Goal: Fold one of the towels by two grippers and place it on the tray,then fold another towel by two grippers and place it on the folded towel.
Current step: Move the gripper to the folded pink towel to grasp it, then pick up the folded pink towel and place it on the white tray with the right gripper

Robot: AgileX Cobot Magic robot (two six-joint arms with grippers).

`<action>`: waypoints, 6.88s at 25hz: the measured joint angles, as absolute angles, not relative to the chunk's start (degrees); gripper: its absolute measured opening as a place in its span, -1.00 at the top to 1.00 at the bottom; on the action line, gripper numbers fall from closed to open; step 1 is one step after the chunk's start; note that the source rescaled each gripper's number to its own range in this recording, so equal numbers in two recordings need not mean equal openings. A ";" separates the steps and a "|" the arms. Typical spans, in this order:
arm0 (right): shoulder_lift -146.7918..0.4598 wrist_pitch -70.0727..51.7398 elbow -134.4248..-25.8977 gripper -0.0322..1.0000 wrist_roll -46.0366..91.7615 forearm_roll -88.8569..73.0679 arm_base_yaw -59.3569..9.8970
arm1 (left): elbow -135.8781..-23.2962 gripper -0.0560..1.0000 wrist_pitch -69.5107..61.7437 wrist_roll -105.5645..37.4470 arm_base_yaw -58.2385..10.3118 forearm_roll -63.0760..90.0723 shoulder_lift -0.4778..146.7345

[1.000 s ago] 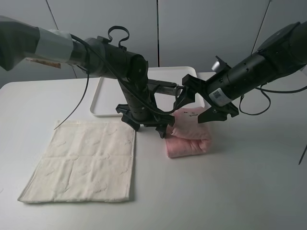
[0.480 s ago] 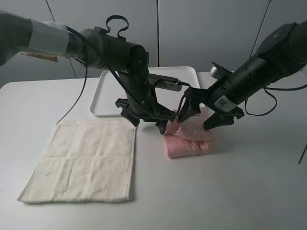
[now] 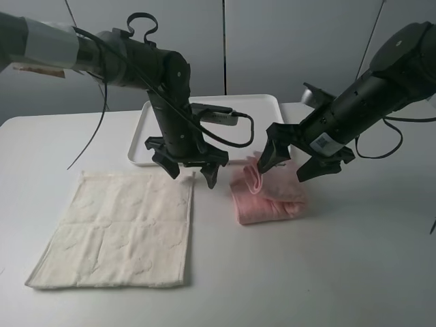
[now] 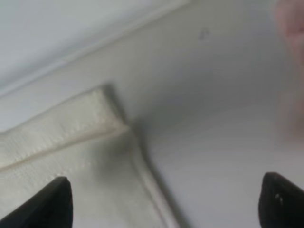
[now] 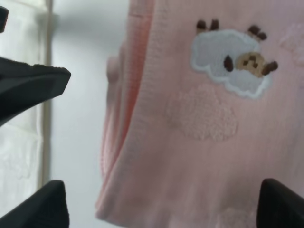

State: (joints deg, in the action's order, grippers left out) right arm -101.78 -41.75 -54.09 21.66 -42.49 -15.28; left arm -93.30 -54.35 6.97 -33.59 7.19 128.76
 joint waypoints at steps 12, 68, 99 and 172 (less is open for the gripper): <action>-99.95 -39.47 -54.09 -1.00 18.74 -41.27 -13.79 | -93.30 -1.00 -54.26 -0.52 -26.74 11.97 122.96; -117.62 -43.70 -62.21 0.30 24.94 -45.48 -10.62 | -93.38 -1.00 -59.95 -8.96 -23.55 12.20 121.69; -112.03 -63.40 -80.67 0.71 31.45 -62.87 -10.62 | -93.38 -1.00 -65.85 -12.75 -8.28 11.52 108.32; -143.10 -46.84 -117.11 -0.99 12.43 -35.39 -18.59 | -93.38 -1.00 -65.03 -13.41 -0.72 9.07 108.32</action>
State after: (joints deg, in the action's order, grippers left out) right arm -143.10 -46.84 -117.11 12.43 -35.39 -18.59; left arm -93.38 -65.03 -13.41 -0.72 9.07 108.32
